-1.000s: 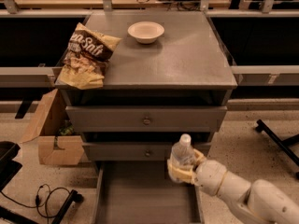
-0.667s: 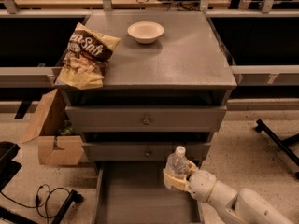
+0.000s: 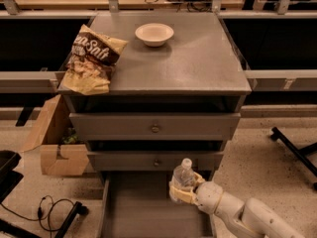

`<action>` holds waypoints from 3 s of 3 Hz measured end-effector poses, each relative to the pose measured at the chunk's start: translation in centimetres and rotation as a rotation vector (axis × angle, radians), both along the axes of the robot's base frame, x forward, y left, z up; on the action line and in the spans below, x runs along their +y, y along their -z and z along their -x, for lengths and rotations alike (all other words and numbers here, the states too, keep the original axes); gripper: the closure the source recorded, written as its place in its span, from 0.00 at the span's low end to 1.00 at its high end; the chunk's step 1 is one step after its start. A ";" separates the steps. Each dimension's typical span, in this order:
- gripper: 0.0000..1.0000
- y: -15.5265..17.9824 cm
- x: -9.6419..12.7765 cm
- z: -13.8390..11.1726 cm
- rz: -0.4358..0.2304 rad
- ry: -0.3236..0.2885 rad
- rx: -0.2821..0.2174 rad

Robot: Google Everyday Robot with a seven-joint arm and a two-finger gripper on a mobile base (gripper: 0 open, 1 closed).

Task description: Place blue plastic bottle into bottom drawer

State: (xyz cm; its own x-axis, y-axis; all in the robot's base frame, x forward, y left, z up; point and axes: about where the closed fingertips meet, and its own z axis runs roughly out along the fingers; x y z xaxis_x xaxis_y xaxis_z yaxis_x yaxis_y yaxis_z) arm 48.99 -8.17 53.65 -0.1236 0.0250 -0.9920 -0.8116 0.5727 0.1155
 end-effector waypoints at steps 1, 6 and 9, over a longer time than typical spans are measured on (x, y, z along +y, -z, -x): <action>1.00 7.9 1.7 -1.9 0.001 -0.072 -0.025; 1.00 33.3 13.9 -11.3 0.081 -0.338 -0.138; 0.58 36.0 14.3 -11.6 0.087 -0.322 -0.109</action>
Offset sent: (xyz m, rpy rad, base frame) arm 0.0928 0.0396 -0.2631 -0.0228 -0.2079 0.1780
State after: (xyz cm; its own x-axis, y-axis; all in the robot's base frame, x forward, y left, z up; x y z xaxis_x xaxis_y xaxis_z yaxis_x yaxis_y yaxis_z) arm 60.58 6.16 17.68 -0.0048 -0.0831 -0.9965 -0.9570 0.2895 -0.0195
